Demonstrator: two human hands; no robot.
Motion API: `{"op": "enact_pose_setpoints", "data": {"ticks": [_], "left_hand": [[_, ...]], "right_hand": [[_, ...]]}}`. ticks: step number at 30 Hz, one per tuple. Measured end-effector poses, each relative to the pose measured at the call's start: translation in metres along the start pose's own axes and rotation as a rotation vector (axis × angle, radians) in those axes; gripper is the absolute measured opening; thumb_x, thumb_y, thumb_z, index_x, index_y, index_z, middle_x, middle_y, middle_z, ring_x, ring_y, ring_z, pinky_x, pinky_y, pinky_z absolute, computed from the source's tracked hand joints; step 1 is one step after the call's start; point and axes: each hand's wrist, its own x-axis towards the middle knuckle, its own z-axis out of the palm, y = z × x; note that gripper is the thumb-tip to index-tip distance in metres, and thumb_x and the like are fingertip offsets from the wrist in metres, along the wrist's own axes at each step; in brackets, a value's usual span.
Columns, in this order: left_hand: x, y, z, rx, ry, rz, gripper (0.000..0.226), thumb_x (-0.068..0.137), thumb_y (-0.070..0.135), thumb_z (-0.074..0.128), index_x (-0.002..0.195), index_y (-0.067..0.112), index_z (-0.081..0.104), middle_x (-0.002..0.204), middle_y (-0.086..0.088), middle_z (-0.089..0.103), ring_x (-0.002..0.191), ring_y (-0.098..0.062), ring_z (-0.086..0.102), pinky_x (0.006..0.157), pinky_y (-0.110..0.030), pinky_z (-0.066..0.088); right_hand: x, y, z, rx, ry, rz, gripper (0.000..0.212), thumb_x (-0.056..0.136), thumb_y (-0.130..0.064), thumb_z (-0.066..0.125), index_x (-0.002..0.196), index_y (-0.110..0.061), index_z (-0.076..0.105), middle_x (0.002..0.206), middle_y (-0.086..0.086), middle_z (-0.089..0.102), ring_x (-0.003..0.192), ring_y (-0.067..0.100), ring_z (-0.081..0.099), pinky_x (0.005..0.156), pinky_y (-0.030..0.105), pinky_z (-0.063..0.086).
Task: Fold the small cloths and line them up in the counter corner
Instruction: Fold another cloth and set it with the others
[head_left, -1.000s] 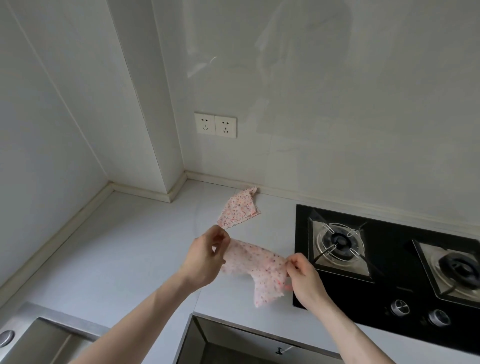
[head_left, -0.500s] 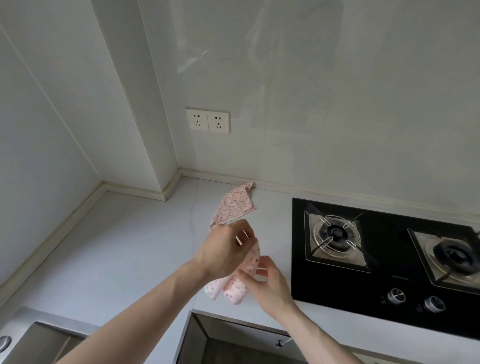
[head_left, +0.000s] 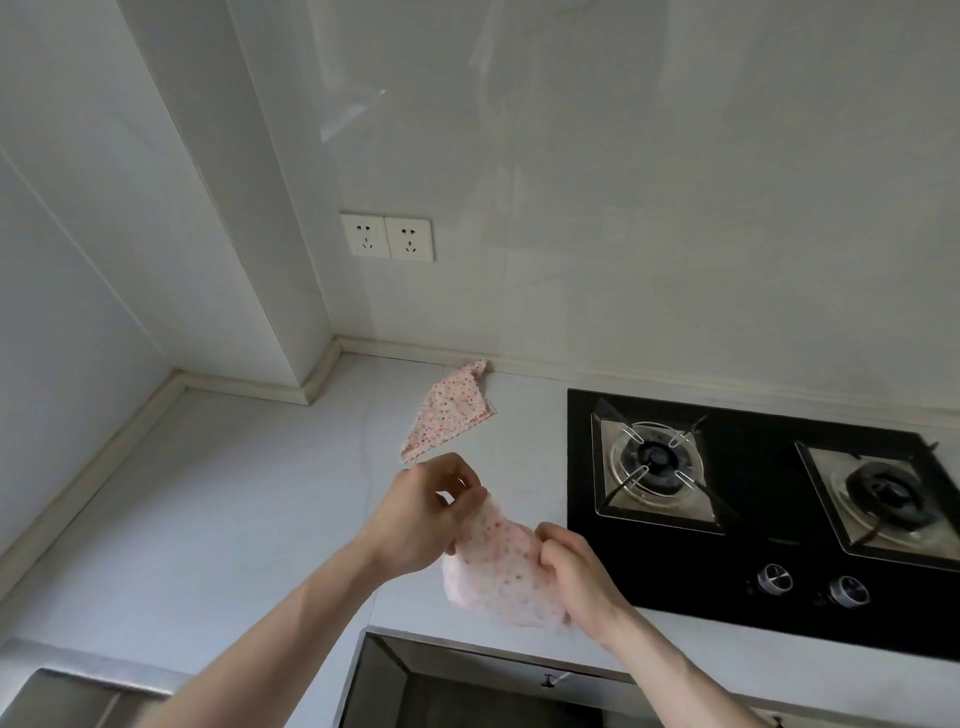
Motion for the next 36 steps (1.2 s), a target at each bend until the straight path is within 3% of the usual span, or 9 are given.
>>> {"op": "enact_pose_setpoints", "data": {"ticks": [3, 6, 9, 13, 19, 22, 29, 32, 36], "left_hand": [[0.005, -0.006, 0.002, 0.020, 0.025, -0.018, 0.013, 0.100, 0.023, 0.060, 0.087, 0.019, 0.062, 0.084, 0.004, 0.071, 0.053, -0.025, 0.065, 0.050, -0.031, 0.051], [0.012, -0.017, 0.005, 0.086, 0.046, -0.060, 0.012, 0.098, 0.026, 0.063, 0.086, 0.023, 0.064, 0.081, 0.007, 0.072, 0.054, -0.018, 0.065, 0.053, -0.032, 0.053], [0.019, -0.023, 0.005, 0.120, 0.043, -0.069, 0.009, 0.094, 0.033, 0.068, 0.086, 0.029, 0.067, 0.077, 0.009, 0.073, 0.058, -0.009, 0.066, 0.056, -0.029, 0.055], [0.024, -0.022, 0.003, 0.120, 0.098, 0.023, 0.013, 0.085, 0.039, 0.077, 0.092, 0.030, 0.070, 0.074, 0.013, 0.072, 0.062, -0.005, 0.061, 0.060, -0.014, 0.047], [0.014, -0.046, 0.007, 0.221, 0.052, 0.129, 0.007, 0.087, 0.029, 0.078, 0.090, 0.029, 0.071, 0.081, 0.016, 0.070, 0.075, -0.005, 0.067, 0.066, -0.025, 0.056], [0.002, -0.072, 0.027, 0.284, -0.037, 0.102, 0.002, 0.089, 0.029, 0.075, 0.090, 0.029, 0.076, 0.086, 0.020, 0.072, 0.080, 0.001, 0.066, 0.071, -0.018, 0.054], [-0.026, -0.137, 0.085, 0.325, -0.222, -0.146, 0.007, 0.090, 0.032, 0.065, 0.084, 0.035, 0.063, 0.085, 0.019, 0.068, 0.081, -0.002, 0.061, 0.069, -0.017, 0.048], [-0.027, -0.151, 0.096, 0.358, -0.260, -0.194, 0.012, 0.092, 0.034, 0.065, 0.084, 0.038, 0.057, 0.090, 0.020, 0.065, 0.086, -0.004, 0.060, 0.066, -0.009, 0.038], [-0.011, -0.154, 0.096, 0.371, -0.211, -0.260, 0.007, 0.092, 0.036, 0.063, 0.088, 0.036, 0.058, 0.091, 0.017, 0.065, 0.086, -0.007, 0.061, 0.068, -0.018, 0.041]], "right_hand": [[0.003, 0.004, -0.006, -0.094, -0.033, -0.057, 0.038, 0.094, -0.052, 0.064, 0.077, -0.020, 0.053, 0.061, -0.015, 0.051, 0.060, 0.000, 0.048, 0.065, 0.021, 0.036], [0.010, 0.006, -0.013, -0.181, -0.073, -0.056, 0.031, 0.087, -0.047, 0.076, 0.088, -0.022, 0.058, 0.075, -0.012, 0.064, 0.066, -0.001, 0.061, 0.059, 0.014, 0.044], [0.022, 0.010, -0.024, -0.321, 0.030, -0.061, 0.014, 0.093, -0.028, 0.065, 0.083, -0.025, 0.057, 0.073, -0.006, 0.059, 0.061, 0.003, 0.052, 0.058, 0.015, 0.039], [0.035, 0.011, -0.040, -0.284, 0.175, -0.140, 0.019, 0.096, -0.016, 0.058, 0.080, -0.025, 0.065, 0.072, -0.010, 0.063, 0.066, 0.003, 0.057, 0.062, 0.017, 0.041], [0.041, 0.035, -0.049, -0.425, 0.256, -0.284, 0.019, 0.097, -0.014, 0.064, 0.105, -0.027, 0.075, 0.093, -0.023, 0.067, 0.090, -0.003, 0.063, 0.075, 0.011, 0.046], [0.032, 0.070, -0.045, -0.623, 0.224, -0.204, 0.029, 0.101, -0.014, 0.056, 0.121, -0.029, 0.071, 0.104, -0.021, 0.062, 0.100, -0.002, 0.057, 0.077, 0.005, 0.038], [0.005, 0.138, -0.029, -0.761, 0.075, 0.015, 0.037, 0.104, -0.013, 0.047, 0.131, -0.031, 0.066, 0.129, -0.015, 0.065, 0.121, 0.007, 0.055, 0.095, 0.019, 0.042], [0.007, 0.145, -0.029, -0.704, 0.067, 0.093, 0.030, 0.103, -0.017, 0.052, 0.123, -0.032, 0.067, 0.121, -0.018, 0.066, 0.116, 0.003, 0.060, 0.091, 0.015, 0.045], [0.026, 0.136, -0.035, -0.585, 0.109, 0.153, 0.022, 0.101, -0.022, 0.058, 0.117, -0.031, 0.069, 0.115, -0.017, 0.069, 0.106, -0.001, 0.063, 0.075, 0.009, 0.046]]}}
